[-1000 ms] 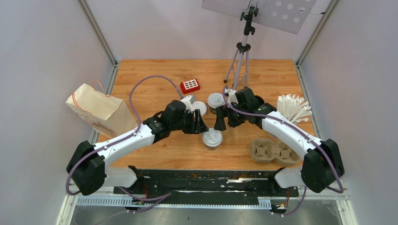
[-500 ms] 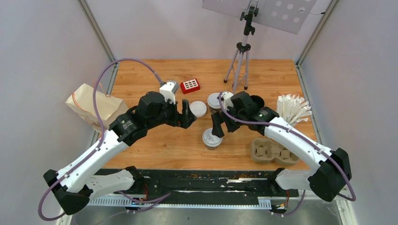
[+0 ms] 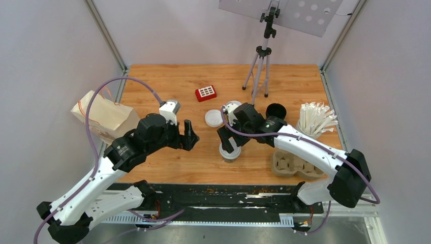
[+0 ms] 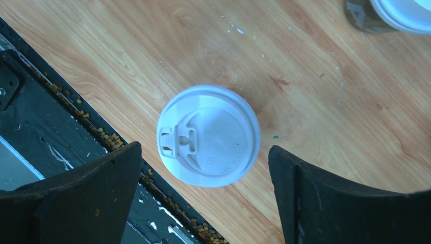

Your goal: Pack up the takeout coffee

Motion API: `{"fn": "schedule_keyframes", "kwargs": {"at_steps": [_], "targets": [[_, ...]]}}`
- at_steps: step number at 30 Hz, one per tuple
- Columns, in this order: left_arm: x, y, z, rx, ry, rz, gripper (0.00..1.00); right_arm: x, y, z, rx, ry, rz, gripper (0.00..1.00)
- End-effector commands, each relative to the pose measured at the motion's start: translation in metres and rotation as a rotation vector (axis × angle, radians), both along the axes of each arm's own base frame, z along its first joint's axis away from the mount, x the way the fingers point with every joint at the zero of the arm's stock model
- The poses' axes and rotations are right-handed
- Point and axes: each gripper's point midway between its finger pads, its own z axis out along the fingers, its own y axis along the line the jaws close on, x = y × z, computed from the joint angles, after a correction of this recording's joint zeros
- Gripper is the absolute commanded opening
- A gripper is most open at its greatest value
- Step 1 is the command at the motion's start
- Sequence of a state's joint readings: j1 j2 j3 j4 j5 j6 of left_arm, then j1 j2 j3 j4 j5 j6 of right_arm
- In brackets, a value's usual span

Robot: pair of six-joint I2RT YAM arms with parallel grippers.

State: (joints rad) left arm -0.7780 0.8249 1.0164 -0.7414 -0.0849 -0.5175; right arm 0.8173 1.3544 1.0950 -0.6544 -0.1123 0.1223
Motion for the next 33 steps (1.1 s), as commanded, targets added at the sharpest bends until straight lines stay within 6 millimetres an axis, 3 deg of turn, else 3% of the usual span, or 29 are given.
{"fn": "schedule_keyframes", "kwargs": {"at_steps": [1,7,19,28,33], "targets": [[0.0,0.018,0.012,-0.059,-0.062,0.091,1.0,0.006,0.014,0.009,-0.031,-0.068,0.019,0.95],[-0.004,0.027,0.02,-0.108,-0.102,0.12,1.0,0.013,0.01,-0.001,-0.115,-0.112,-0.007,0.98],[-0.004,0.028,0.006,-0.065,-0.073,0.12,1.0,0.006,0.017,-0.02,-0.135,-0.07,0.022,0.96],[-0.003,0.03,0.002,-0.053,-0.074,0.128,1.0,0.003,0.02,-0.014,-0.117,-0.07,0.031,0.93],[-0.003,0.03,0.004,-0.055,-0.078,0.131,1.0,0.002,0.018,-0.021,-0.136,-0.057,0.028,0.91]]}}
